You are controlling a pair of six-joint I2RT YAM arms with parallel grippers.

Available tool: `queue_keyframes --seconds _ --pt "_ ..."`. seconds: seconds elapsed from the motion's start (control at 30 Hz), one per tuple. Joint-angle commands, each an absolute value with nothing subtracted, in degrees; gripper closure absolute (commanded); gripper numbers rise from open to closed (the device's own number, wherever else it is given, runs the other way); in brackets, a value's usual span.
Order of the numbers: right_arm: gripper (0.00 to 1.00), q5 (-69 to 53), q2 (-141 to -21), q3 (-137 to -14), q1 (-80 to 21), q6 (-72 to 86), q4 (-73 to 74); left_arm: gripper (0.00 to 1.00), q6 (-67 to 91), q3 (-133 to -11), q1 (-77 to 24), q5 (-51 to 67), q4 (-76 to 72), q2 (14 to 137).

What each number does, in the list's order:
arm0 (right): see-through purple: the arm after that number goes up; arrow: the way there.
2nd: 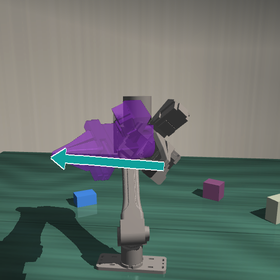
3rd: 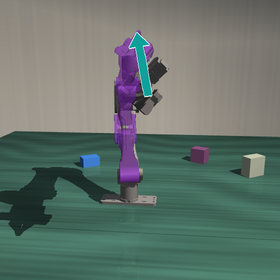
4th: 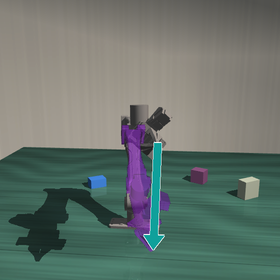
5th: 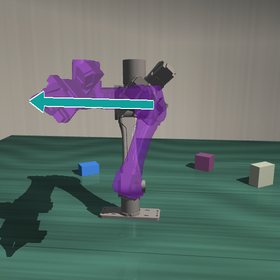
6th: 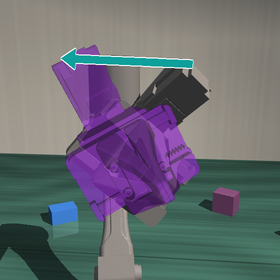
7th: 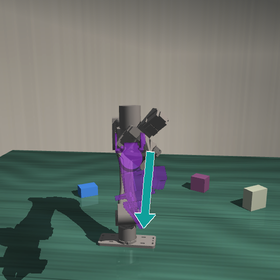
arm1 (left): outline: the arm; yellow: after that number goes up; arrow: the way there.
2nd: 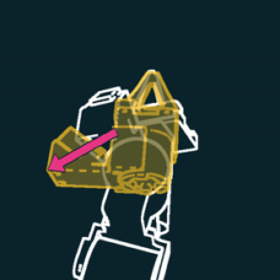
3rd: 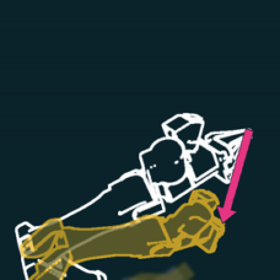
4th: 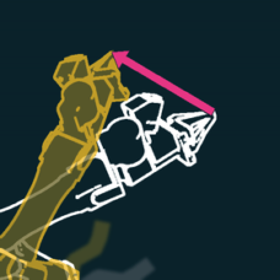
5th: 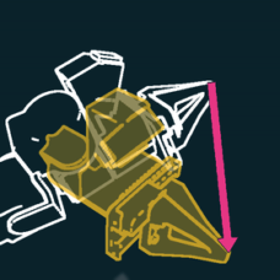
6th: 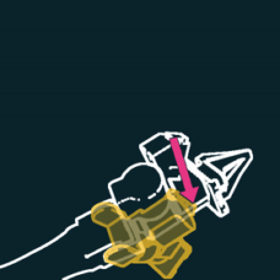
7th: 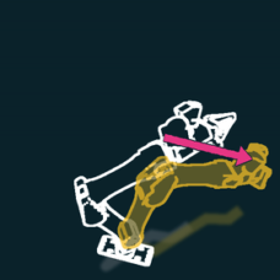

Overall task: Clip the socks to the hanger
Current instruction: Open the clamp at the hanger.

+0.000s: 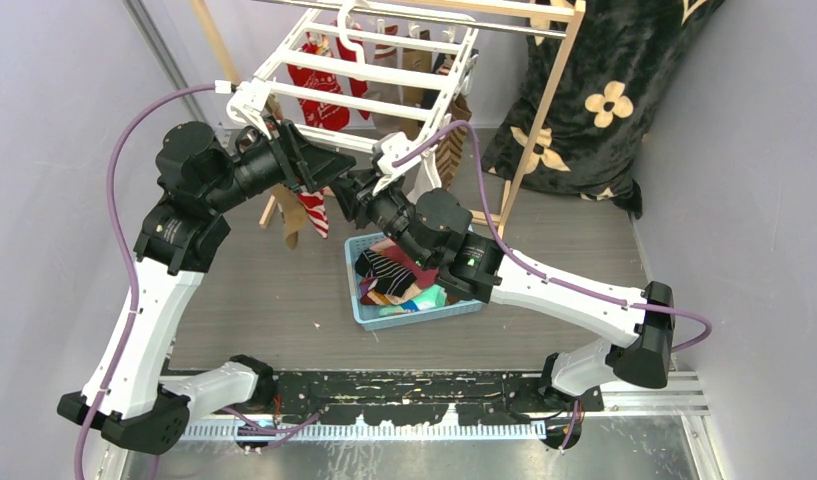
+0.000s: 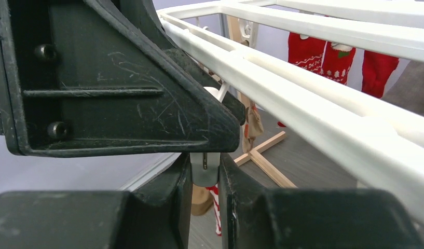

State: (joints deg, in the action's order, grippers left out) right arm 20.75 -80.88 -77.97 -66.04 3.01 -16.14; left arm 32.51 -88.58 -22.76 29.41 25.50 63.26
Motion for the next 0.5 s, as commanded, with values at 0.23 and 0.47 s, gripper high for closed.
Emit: queue_keyframes --seconds 0.23,0.47 --pt "0.99 17.58 -81.14 -81.85 -67.23 4.06 -15.05 0.62 27.02 -88.24 -23.29 25.97 24.57 60.89" --pt "0.79 19.1 -80.66 -81.25 -67.23 3.66 -15.35 0.86 25.73 -88.46 -23.29 22.43 25.8 60.97"
